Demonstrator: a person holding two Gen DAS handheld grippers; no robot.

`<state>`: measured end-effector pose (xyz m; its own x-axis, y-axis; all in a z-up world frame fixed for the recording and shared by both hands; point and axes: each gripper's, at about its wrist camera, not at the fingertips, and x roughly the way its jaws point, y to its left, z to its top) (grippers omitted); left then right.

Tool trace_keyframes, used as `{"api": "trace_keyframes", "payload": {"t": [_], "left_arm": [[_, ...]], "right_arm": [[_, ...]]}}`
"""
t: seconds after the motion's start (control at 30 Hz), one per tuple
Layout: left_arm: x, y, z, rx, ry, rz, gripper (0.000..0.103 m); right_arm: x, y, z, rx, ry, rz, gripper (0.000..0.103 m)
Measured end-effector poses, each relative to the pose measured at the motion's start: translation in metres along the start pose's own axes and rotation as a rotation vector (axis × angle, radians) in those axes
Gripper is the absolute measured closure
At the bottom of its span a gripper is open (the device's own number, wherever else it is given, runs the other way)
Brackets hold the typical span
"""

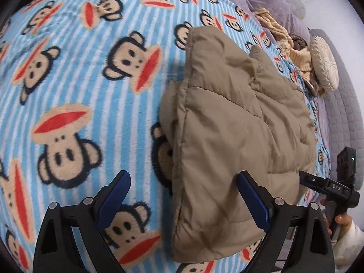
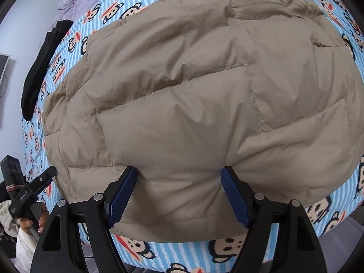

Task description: Fold large clothes

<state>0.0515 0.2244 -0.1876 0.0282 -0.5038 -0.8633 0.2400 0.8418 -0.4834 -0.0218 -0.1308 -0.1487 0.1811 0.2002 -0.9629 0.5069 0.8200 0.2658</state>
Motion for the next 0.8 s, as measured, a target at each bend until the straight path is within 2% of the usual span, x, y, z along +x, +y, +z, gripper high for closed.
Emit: {"api": "trace_keyframes", "payload": {"t": [0.1,0.2,0.37,0.43,0.5,0.53,0.57,0.67,0.73,0.8], "left_arm": [[0.025,-0.010,0.006,0.041,0.059,-0.084,0.008],[0.044,-0.020,0.014,0.063,0.089,-0.125,0.008],[0.063,-0.032,0.024,0.047,0.134,-0.229,0.008],[0.070,-0.036,0.024,0.037,0.144,-0.248,0.008],[0.075,-0.041,0.027,0.029,0.142,-0.248,0.017],[0.075,-0.043,0.026,0.027,0.140,-0.253,0.037],[0.074,-0.042,0.026,0.018,0.144,-0.277,0.051],[0.065,-0.045,0.023,0.014,0.121,-0.295,0.066],[0.058,-0.051,0.022,0.017,0.108,-0.288,0.070],[0.051,-0.056,0.021,0.020,0.099,-0.285,0.072]], "right_arm": [[0.001,0.000,0.000,0.005,-0.001,-0.007,0.023],[0.002,0.000,-0.001,0.007,-0.004,-0.015,0.023],[0.003,-0.001,-0.002,0.011,-0.011,-0.026,0.022],[0.004,0.001,-0.002,0.012,-0.013,-0.033,0.021],[0.005,0.002,-0.002,0.011,-0.013,-0.040,0.021],[0.004,0.003,-0.002,0.010,-0.012,-0.042,0.020],[0.004,0.004,-0.001,0.006,-0.008,-0.041,0.020],[-0.004,0.007,0.000,-0.013,0.007,-0.017,0.020],[-0.016,0.006,-0.001,-0.031,-0.018,-0.009,0.020],[-0.032,0.004,-0.001,-0.054,-0.080,-0.020,0.023]]}}
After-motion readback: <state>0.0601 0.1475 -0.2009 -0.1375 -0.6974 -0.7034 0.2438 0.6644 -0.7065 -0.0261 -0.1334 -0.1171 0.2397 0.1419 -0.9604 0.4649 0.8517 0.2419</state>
